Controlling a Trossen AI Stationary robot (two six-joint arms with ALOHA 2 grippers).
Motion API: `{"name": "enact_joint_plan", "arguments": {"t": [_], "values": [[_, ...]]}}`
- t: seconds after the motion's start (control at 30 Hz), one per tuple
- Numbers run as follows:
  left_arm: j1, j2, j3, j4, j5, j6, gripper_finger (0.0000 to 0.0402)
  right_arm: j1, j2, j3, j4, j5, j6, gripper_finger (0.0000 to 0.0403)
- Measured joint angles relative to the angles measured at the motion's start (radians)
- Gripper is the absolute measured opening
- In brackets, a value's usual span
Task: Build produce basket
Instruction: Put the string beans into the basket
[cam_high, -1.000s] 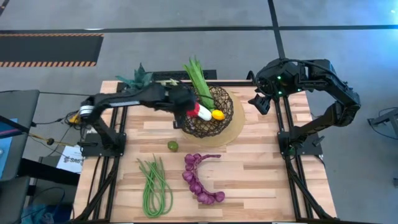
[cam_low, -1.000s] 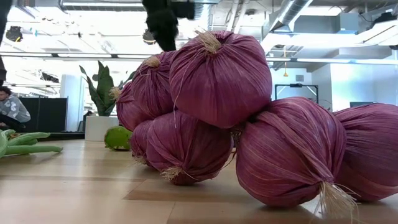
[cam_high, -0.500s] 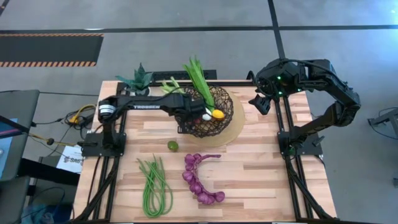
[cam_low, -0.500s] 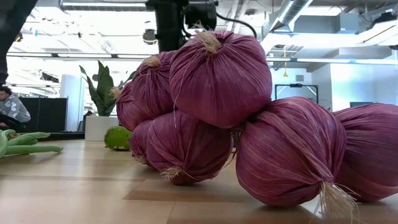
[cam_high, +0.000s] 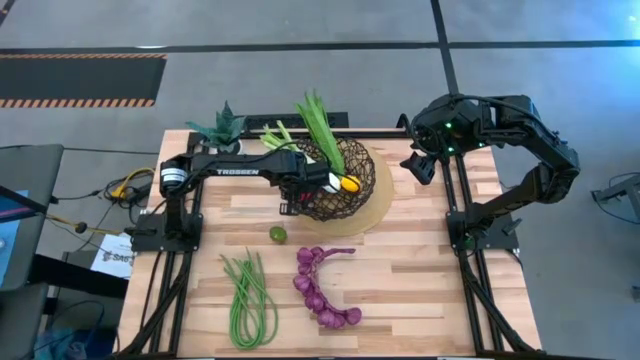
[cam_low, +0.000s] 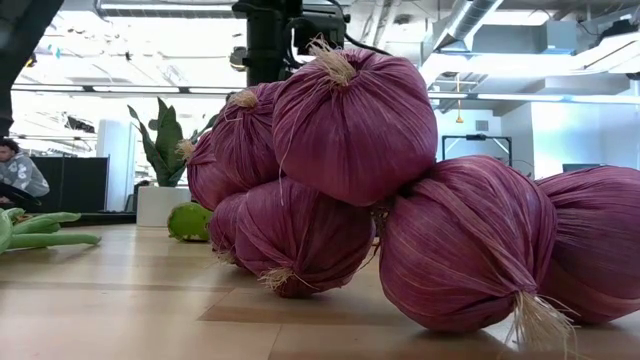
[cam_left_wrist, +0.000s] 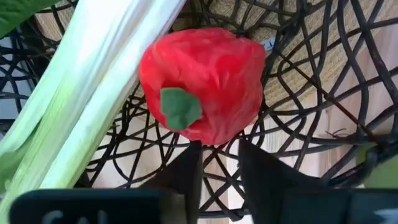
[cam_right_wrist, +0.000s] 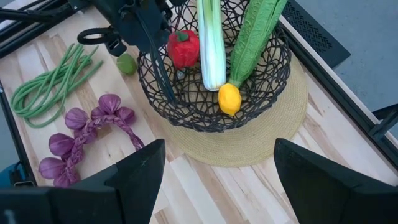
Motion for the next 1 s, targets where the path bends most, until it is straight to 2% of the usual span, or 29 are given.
{"name": "enact_joint_plan", "arguments": {"t": [0.27, 0.43, 0.57, 0.8, 1.0], "values": [[-0.010, -0.011, 0.009, -0.029, -0.002, -0.037, 0.0148, 0.000, 0.000, 0.000, 0.000, 0.000, 0.002, 0.0317], [-0.038, -0.084, 0.074, -0.103, -0.012, -0.076, 0.0153, 0.000, 0.000, 0.000, -0.009, 0.000, 0.002, 0.0317], [-0.058, -0.186, 0.117, -0.153, -0.072, -0.149, 0.0153, 0.000, 0.000, 0.000, -0.024, 0.000, 0.001, 0.0317], [-0.114, -0.414, 0.123, -0.275, -0.073, -0.516, 0.0153, 0.000, 0.000, 0.000, -0.024, 0.000, -0.012, 0.0317], [-0.249, -0.519, 0.092, -0.380, -0.124, -0.852, 0.0153, 0.000, 0.000, 0.000, -0.024, 0.000, -0.023, 0.0317]]}}
